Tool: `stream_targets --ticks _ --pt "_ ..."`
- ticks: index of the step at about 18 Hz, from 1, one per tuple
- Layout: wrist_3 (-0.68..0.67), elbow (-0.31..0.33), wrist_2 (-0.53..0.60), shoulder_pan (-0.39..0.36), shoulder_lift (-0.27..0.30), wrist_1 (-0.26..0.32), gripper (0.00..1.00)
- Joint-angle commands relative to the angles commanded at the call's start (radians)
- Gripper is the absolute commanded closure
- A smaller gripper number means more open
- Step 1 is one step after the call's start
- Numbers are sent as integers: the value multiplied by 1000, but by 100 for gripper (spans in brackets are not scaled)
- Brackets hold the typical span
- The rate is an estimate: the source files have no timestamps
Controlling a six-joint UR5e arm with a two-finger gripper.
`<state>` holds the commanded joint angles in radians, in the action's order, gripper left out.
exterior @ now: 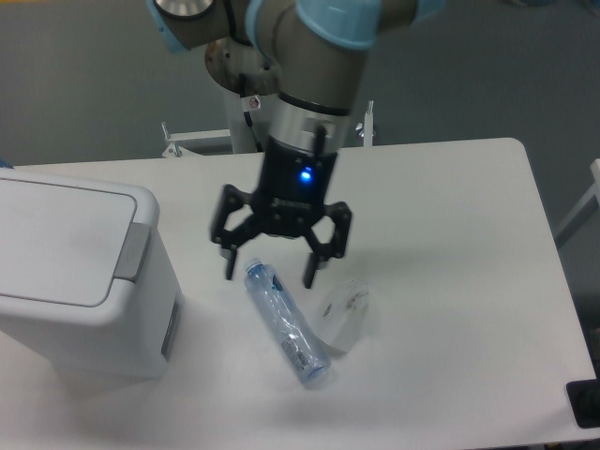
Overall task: Open the trash can
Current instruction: 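Move the open gripper over to the trash can lid edge, then lower the gripper against the lid edge and push it open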
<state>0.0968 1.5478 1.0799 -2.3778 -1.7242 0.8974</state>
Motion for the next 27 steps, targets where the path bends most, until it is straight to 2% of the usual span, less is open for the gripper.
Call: stream_targets --ticks 6,9,27 --pt "-12 51 9 81 12 -5 0" --pt "-11 80 9 83 25 -9 0" --pt "-11 115 23 98 21 -15 0"
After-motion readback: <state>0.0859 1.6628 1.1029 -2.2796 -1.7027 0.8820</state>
